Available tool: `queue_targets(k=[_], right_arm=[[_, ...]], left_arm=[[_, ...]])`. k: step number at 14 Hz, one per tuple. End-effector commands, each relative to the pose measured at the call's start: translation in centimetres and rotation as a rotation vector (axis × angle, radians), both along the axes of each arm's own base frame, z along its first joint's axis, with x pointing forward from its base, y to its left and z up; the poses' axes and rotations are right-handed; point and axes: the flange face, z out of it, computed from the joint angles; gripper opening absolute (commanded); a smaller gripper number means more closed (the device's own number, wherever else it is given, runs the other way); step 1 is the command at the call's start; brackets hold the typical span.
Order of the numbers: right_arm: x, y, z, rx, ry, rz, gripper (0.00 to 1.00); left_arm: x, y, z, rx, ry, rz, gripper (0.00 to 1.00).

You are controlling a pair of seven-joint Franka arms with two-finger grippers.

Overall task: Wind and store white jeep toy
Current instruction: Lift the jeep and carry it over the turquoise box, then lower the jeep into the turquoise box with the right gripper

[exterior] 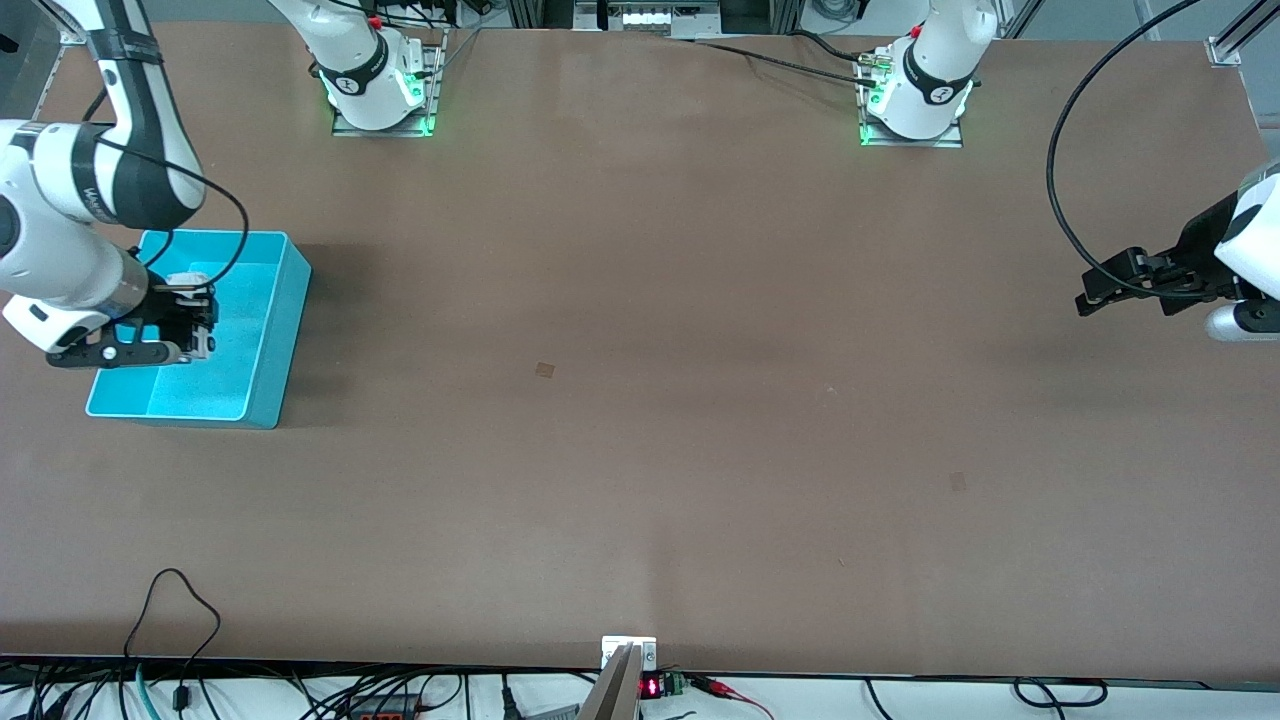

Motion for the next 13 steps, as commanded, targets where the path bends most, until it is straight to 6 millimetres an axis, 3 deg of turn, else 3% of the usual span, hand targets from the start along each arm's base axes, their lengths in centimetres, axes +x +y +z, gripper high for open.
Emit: queue_targets(k=[1,9,13], right_arm=[[-1.0,-1.8,-0.5,0.043,0.008,-0.086,0.07],[-1.1,-3.0,-5.8,0.076,-0.044,-0.082,0.07],[-1.6,-3.2,-9.5,0.092,-0.072,-0.053,0.07]], left_arm=[[-0.6,-0.1,0.5,0.008,0.003,-0.011,1.00],[-0.9,-0.1,0.5,0.007,0.033,0.001,1.00],[-0.9,0.1,0.6,0.006,0.026,-0.005,1.00]])
